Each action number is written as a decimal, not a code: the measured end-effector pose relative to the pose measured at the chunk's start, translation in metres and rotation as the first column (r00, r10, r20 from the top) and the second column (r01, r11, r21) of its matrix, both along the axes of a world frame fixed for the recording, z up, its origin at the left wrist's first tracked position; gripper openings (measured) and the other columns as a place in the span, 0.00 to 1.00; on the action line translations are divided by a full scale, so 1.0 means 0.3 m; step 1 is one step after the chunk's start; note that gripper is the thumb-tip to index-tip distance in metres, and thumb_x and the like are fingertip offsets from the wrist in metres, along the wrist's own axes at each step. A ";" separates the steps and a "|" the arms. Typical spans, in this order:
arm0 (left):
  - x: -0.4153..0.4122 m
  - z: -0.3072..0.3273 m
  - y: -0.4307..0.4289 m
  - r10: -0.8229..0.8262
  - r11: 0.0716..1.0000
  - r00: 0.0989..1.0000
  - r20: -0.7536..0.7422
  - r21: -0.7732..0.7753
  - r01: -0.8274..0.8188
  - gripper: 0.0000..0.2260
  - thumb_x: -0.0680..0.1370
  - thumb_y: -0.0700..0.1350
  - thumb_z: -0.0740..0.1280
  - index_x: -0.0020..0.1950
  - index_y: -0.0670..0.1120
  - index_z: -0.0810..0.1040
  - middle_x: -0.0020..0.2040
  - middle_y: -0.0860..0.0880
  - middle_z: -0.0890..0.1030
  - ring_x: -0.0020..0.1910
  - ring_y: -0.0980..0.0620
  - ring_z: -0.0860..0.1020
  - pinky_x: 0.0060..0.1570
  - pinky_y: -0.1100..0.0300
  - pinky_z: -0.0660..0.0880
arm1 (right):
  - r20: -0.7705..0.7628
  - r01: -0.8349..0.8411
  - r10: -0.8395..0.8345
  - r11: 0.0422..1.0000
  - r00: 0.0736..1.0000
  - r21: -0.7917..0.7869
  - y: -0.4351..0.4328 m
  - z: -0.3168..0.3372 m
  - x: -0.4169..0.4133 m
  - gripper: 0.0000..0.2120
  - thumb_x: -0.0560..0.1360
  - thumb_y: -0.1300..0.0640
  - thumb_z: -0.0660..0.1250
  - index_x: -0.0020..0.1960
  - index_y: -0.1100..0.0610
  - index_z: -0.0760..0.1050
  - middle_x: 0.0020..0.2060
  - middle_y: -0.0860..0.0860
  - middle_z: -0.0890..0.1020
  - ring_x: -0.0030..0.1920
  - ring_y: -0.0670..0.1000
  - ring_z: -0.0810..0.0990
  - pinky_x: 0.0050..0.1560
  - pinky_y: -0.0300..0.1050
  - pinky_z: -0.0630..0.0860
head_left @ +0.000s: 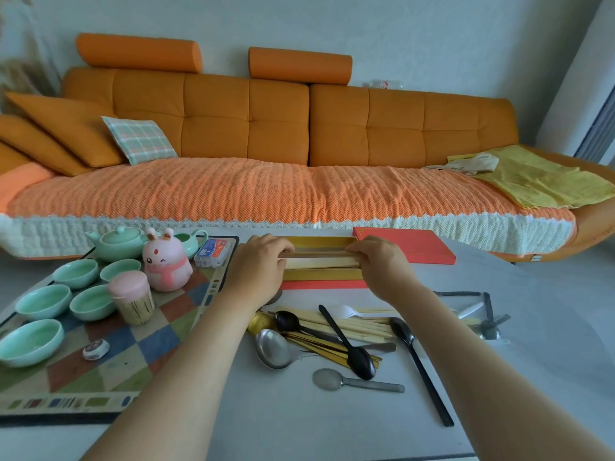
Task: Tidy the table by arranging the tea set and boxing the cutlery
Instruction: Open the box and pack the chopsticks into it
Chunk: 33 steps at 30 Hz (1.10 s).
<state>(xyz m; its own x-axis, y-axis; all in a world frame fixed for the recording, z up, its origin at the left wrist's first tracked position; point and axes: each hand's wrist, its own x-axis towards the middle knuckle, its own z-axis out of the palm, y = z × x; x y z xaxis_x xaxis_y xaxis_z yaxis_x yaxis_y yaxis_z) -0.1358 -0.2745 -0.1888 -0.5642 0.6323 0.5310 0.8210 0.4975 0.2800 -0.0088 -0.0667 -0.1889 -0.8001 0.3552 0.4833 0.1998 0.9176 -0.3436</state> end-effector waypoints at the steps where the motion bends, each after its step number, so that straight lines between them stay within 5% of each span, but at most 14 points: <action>1: -0.006 -0.007 -0.005 0.005 1.000 1.000 -0.003 -0.028 -0.005 0.12 0.79 0.41 0.66 0.62 0.50 0.80 0.59 0.53 0.80 0.58 0.49 0.75 0.57 0.53 0.71 | 0.015 0.023 -0.023 1.000 1.000 0.004 0.002 -0.006 -0.012 0.14 0.79 0.66 0.62 0.57 0.57 0.83 0.51 0.54 0.82 0.51 0.57 0.79 0.49 0.48 0.76; 10: -0.021 -0.056 0.020 0.000 0.928 0.989 0.148 -0.368 0.055 0.18 0.83 0.52 0.57 0.72 0.51 0.71 0.68 0.49 0.76 0.66 0.46 0.72 0.64 0.50 0.68 | 0.228 0.066 -0.066 0.998 0.971 0.005 -0.011 -0.041 -0.088 0.24 0.74 0.71 0.57 0.60 0.50 0.80 0.58 0.49 0.80 0.57 0.52 0.76 0.61 0.53 0.71; 14: -0.024 -0.054 0.035 0.020 0.910 0.994 0.110 -0.413 0.027 0.17 0.82 0.52 0.57 0.70 0.52 0.73 0.64 0.48 0.78 0.62 0.46 0.74 0.60 0.50 0.68 | 0.215 -0.081 0.076 0.997 0.974 0.016 -0.032 -0.032 -0.067 0.20 0.75 0.61 0.54 0.56 0.49 0.82 0.55 0.46 0.81 0.59 0.51 0.74 0.62 0.55 0.69; 22: 0.019 -0.035 0.062 -0.065 0.973 0.998 0.019 -0.222 0.068 0.15 0.80 0.48 0.62 0.67 0.54 0.75 0.63 0.53 0.76 0.63 0.50 0.70 0.63 0.53 0.63 | 0.356 -0.158 0.144 0.987 0.923 0.008 -0.042 -0.027 -0.010 0.21 0.78 0.60 0.55 0.69 0.52 0.74 0.60 0.52 0.80 0.59 0.52 0.75 0.60 0.46 0.72; 26: 0.065 -0.018 0.068 -0.155 0.977 0.986 0.059 -0.141 0.162 0.08 0.79 0.46 0.65 0.57 0.52 0.79 0.53 0.54 0.76 0.56 0.52 0.71 0.56 0.57 0.68 | 0.108 -0.183 0.172 0.977 0.979 0.108 -0.020 -0.029 0.007 0.20 0.71 0.66 0.61 0.57 0.54 0.81 0.52 0.51 0.82 0.53 0.54 0.77 0.57 0.52 0.75; 29: 0.095 -0.016 0.069 -0.191 0.972 0.981 0.014 -0.135 0.191 0.05 0.78 0.44 0.66 0.52 0.51 0.79 0.49 0.56 0.74 0.54 0.53 0.71 0.55 0.58 0.69 | 0.027 -0.197 0.195 0.976 0.980 0.093 -0.025 0.018 0.048 0.14 0.71 0.64 0.64 0.49 0.51 0.83 0.44 0.45 0.80 0.41 0.44 0.75 0.43 0.40 0.73; 33: 0.141 -0.016 0.080 -0.213 0.955 0.966 0.144 -0.180 0.237 0.07 0.80 0.46 0.63 0.55 0.53 0.79 0.48 0.57 0.75 0.49 0.55 0.75 0.41 0.62 0.69 | 0.374 -0.175 0.167 0.984 0.912 -0.011 -0.015 0.044 0.114 0.12 0.76 0.58 0.64 0.51 0.45 0.83 0.46 0.38 0.81 0.43 0.38 0.77 0.46 0.33 0.74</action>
